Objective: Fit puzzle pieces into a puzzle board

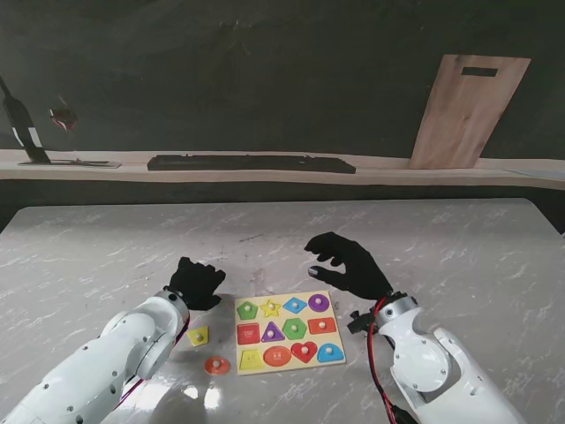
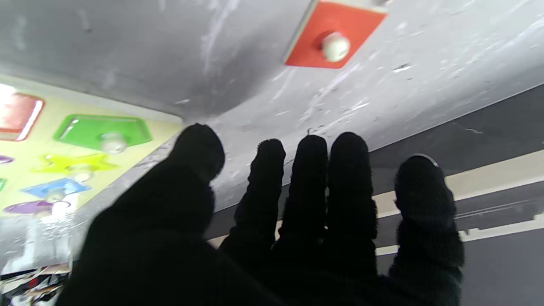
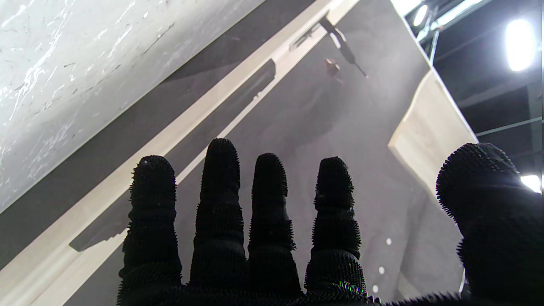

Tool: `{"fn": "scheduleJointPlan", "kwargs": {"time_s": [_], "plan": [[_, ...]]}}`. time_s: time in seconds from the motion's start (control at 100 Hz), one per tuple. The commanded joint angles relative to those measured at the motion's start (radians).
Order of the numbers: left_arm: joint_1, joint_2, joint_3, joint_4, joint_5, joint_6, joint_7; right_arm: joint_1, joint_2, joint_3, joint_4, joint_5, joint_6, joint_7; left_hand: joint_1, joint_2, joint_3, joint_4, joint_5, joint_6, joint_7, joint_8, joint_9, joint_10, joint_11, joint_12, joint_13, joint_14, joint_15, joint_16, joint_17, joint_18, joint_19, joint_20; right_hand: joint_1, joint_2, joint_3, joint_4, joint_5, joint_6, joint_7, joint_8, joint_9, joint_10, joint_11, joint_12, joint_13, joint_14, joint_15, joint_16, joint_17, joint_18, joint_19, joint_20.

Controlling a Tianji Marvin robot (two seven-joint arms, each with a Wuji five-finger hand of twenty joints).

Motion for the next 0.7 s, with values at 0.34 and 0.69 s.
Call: {"fn": "scheduleJointPlan", "kwargs": {"time_s": [0.34,0.69], "plan": [[0.045,0.018,-0.069,-0.020,0.076,0.087,-0.086,0.007,-0.002,-0.010,0.005,0.016,0.004,0.015,0.172,0.146,-0.404,0.005,0.074,-0.013,0.035,-0.020,0.035,0.037,-0.011,-0.008,0.008,0.030,-0.005,0.011,-0.005,-0.124,-0.005,0.006,-0.024,0.018,0.013,0.029,0.022,-0.032,-0.011,-0.009,0.032,-0.006,-0.002,0.007,0.021,-0.003,0.011,0.010,0.002,0.004,0.016,0.010],[-0.001,0.017,-0.028,0.041,0.036,0.125,-0.085,0.009,-0.003,-0.010,0.007,0.013,0.005,0.011,0.306,0.223,-0.591,0.028,0.081,-0.019,0.039,-0.024,0.041,0.038,-0.003,0.000,0.011,0.034,0.000,0.011,-0.005,-0.124,-0.004,0.007,-0.025,0.018,0.012,0.028,0.024,-0.030,-0.011,-0.009,0.033,-0.007,-0.003,0.007,0.021,-0.004,0.011,0.010,0.002,0.003,0.016,0.010]]}}
